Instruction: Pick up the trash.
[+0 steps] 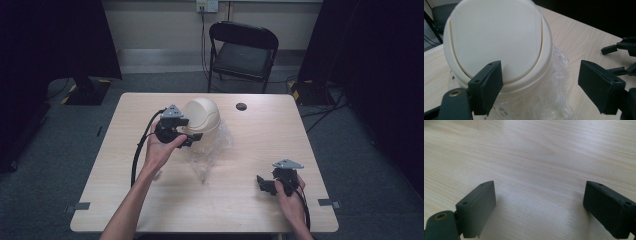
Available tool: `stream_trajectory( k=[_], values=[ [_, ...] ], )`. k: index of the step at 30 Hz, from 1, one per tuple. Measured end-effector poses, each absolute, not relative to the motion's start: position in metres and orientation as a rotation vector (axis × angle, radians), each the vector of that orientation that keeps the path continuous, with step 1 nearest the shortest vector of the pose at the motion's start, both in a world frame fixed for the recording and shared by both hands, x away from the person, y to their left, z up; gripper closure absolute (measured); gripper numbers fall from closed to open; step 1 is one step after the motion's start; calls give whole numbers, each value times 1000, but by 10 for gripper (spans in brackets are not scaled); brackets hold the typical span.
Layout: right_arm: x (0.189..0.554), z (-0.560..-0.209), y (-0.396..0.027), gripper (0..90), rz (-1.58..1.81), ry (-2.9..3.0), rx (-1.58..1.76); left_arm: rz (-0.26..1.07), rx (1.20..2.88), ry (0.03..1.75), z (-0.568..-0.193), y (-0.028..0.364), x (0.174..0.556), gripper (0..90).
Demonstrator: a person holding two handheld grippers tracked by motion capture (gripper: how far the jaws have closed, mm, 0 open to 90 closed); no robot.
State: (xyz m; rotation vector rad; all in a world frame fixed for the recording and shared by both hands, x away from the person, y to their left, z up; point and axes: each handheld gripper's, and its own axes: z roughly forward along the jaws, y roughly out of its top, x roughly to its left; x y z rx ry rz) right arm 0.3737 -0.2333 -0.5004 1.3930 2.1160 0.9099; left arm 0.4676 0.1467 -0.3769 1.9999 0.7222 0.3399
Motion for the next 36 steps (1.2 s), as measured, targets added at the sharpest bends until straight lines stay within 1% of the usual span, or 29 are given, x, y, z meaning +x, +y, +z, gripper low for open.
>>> stream_trajectory(
  k=[6, 10, 18, 26, 31, 36],
  values=[
    [374, -500, -233, 102, 910, 2116, 1393, 339, 2035, 727, -380, 139, 475, 197],
    [374, -500, -233, 102, 909, 2116, 1392, 313, 2042, 729, -384, 136, 483, 196],
    [374, -500, -233, 102, 909, 2116, 1391, 305, 2046, 742, -391, 129, 495, 194],
    [374, -500, -233, 102, 910, 2115, 1392, 292, 2051, 754, -395, 123, 500, 185],
    [374, -500, -233, 102, 910, 2116, 1393, 292, 2057, 756, -393, 126, 501, 185],
    [374, -501, -233, 101, 910, 2115, 1393, 285, 2019, 755, -390, 131, 496, 193]
  ],
)
